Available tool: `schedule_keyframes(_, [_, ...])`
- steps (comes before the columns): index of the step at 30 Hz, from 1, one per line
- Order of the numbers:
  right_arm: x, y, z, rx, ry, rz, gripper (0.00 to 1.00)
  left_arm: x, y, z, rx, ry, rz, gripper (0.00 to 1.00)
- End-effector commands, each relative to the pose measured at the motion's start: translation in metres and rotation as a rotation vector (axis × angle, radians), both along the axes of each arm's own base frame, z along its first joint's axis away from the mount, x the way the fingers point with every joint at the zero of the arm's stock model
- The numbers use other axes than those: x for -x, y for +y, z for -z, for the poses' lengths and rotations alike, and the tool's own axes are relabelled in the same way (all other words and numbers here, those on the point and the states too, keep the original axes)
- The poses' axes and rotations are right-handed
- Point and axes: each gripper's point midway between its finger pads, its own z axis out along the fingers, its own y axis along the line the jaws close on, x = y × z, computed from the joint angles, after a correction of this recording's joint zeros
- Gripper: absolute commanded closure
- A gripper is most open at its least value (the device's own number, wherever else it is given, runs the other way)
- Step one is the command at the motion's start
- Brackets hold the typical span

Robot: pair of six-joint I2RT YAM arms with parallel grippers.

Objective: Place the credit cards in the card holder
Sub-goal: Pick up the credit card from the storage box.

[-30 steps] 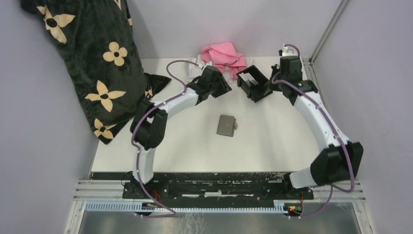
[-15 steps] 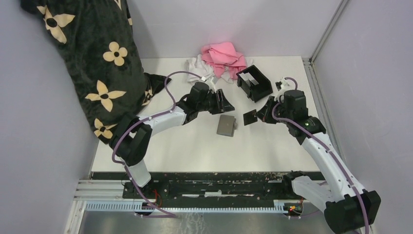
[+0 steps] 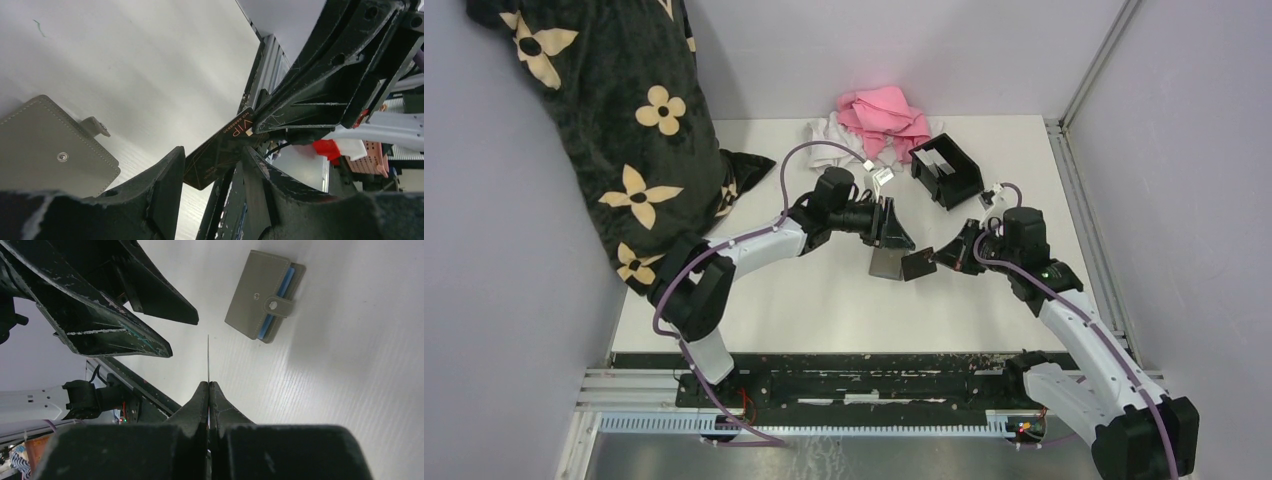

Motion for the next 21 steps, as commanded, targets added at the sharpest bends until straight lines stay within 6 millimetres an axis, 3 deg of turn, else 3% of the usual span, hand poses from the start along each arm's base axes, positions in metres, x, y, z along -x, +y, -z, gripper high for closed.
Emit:
schedule_keyframes(1, [-0.002,0.015,-0.021,-0.107,-0.074,-0.046,0.99,0.013,-0.004,-0.011,0.032,-0.068,0.149,0.46])
schedule_keyframes(21, [-0.005,0.033,-0.011,-0.234,-0.044,-0.101,0.99,0.004,0.015,0.005,-0.001,-0.038,0.197,0.46])
